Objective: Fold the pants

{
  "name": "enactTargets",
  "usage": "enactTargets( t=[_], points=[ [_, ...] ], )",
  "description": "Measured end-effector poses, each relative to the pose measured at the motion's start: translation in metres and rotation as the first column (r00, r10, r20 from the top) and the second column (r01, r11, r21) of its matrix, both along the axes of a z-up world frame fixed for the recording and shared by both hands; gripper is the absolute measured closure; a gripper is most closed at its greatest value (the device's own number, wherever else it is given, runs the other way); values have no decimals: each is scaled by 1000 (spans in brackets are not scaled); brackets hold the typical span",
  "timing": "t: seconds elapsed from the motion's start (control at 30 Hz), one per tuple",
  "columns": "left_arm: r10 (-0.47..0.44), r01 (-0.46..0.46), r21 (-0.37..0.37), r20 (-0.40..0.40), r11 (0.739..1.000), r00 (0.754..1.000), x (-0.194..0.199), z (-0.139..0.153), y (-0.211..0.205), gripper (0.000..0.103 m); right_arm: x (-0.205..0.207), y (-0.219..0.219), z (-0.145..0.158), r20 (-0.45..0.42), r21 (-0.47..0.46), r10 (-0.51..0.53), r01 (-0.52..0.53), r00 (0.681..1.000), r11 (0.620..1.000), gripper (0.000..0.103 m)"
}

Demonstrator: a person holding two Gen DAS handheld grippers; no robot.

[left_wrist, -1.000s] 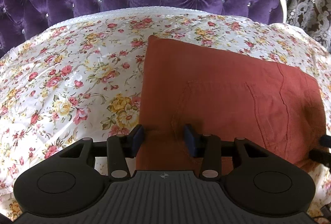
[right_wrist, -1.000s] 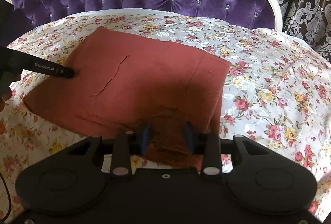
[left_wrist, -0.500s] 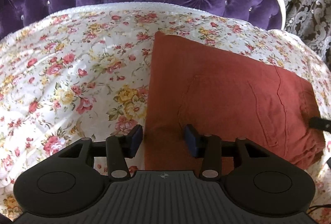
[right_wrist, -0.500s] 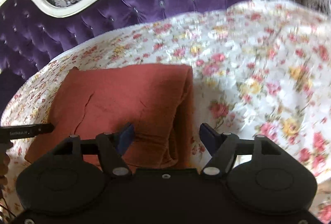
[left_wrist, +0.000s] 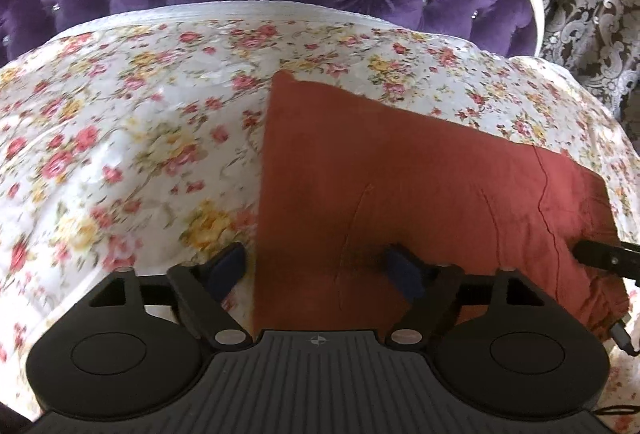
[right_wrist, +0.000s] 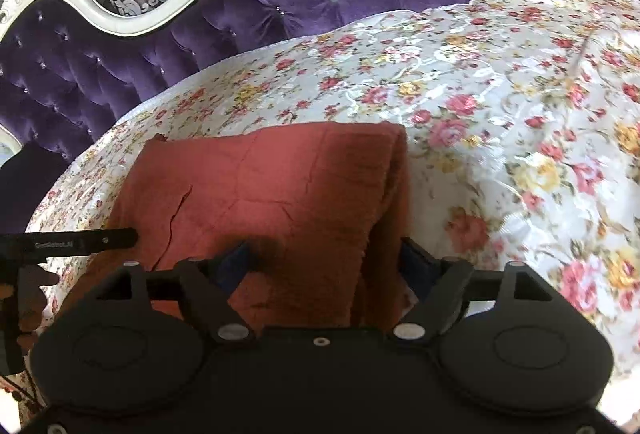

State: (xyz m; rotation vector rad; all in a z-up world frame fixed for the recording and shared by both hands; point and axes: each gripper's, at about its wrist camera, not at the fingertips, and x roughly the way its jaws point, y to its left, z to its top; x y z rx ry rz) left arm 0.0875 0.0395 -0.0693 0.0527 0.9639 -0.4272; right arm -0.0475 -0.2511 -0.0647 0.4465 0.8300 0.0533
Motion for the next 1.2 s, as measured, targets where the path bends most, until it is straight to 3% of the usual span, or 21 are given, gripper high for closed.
enactTargets(
  t=[0.2,0.27,0.33,0.43,0.53,0.73,0.93,1.1,1.2],
  points=[
    [-25,24,-9,-21,1000,999,8,0,-2,18,4,0,-1,20,-3,12,-12,1000,1000,21],
    [-11,11,-30,-12,1000,1000,7,1,-1,33,3,0,0,23,-29,7,-7,1000,1000,44],
    [8,-8,-54,-1,999,1000,3,3,-2,57,0,0,4,34,-20,19,-19,999,1000,55],
    [30,-28,-68,19,997,999,-5,5,-6,76,-2,11,13,52,-79,37,-33,998,996,63],
    [30,-29,-12,86,999,996,-16,11,-14,84,-5,26,27,78,-178,73,-58,994,982,67],
    [18,-24,30,189,999,982,-18,36,-20,85,5,24,54,155,-184,95,-66,983,981,69],
    [32,-40,28,226,999,974,26,52,-20,84,58,19,60,175,-166,102,-73,979,983,69],
    [45,-49,28,128,998,991,65,28,-19,84,96,9,34,95,-126,109,-97,989,987,69],
    [34,-36,32,83,999,996,73,10,-13,79,104,-4,13,33,-81,98,-95,995,992,65]
  ],
)
